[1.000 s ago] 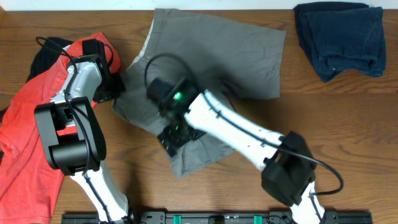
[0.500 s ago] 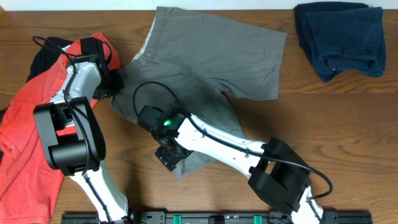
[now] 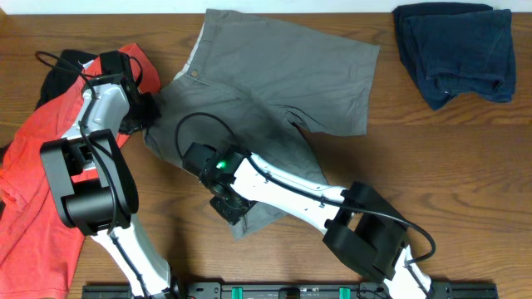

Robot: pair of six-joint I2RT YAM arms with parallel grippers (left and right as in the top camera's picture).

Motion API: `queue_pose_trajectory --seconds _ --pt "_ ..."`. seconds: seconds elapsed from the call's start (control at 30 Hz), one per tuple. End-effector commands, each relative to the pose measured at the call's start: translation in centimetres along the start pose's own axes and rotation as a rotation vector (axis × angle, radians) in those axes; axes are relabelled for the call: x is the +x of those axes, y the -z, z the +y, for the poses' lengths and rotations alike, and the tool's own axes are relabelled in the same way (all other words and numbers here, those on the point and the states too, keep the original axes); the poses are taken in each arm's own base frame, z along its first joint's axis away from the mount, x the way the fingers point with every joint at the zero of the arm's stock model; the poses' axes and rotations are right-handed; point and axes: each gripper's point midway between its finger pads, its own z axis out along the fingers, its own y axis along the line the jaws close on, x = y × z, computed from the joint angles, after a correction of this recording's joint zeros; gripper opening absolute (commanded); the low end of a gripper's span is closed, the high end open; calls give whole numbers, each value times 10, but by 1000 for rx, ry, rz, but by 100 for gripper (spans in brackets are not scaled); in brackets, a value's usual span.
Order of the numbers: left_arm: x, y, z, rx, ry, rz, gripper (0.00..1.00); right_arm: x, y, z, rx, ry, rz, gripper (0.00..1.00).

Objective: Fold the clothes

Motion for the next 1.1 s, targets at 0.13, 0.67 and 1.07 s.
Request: queue_pose_trajectory --seconds 0.13,0.67,1.07 --pt "4 -2 7 -18 26 19 6 7 -18 8 -46 51 65 31" --pt "29 75 19 -33 27 64 6 59 76 -142 -20 -419 163 1" --pt "79 128 18 -55 -19 176 6 91 114 -271 -63 -676 1 1"
